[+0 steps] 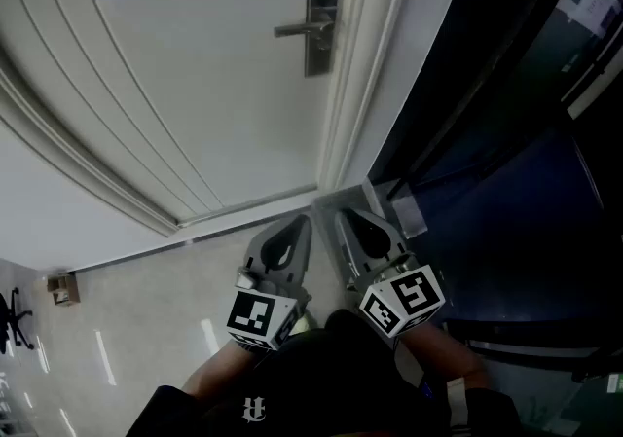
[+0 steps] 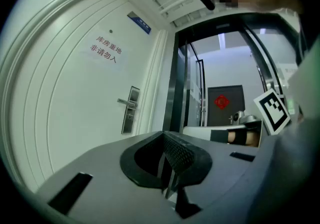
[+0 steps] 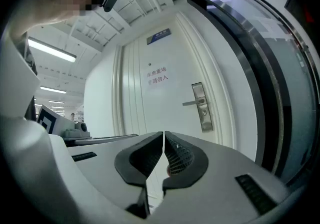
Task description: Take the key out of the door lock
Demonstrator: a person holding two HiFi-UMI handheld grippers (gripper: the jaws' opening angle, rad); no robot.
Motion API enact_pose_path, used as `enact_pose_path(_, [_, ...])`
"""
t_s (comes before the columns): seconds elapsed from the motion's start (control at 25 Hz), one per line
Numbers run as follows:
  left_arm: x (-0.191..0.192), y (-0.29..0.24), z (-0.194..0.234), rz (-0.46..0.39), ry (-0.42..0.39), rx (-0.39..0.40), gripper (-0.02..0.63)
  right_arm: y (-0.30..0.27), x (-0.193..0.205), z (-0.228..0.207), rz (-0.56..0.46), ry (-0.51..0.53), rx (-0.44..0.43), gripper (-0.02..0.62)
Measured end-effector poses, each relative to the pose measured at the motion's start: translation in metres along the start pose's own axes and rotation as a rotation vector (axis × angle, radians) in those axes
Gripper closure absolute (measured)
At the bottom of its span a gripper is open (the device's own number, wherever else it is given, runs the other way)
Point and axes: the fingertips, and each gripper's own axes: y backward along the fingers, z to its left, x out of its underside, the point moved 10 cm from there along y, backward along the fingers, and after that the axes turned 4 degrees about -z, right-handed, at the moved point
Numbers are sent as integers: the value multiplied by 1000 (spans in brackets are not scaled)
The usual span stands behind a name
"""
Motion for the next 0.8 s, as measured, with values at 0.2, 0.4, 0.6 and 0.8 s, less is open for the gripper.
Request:
enact_pose_path(0.2, [1,-23,22,-1,16,-20,600,-36,-4,-21,17,4,-3,577])
enact_pose_path(0.4, [5,-53,42,9,18,-54,600,-77,-10,-55,-2,-3,-24,577])
enact_pose_path(0.6, [-3,-94,61,10,-3,-90,600,-131,-19,-93,-17,6,-49,577])
enact_pose_path(0.8, [-7,-138,79,0,-16,-136,600,-180,-26,-137,-35,-8,-55,577])
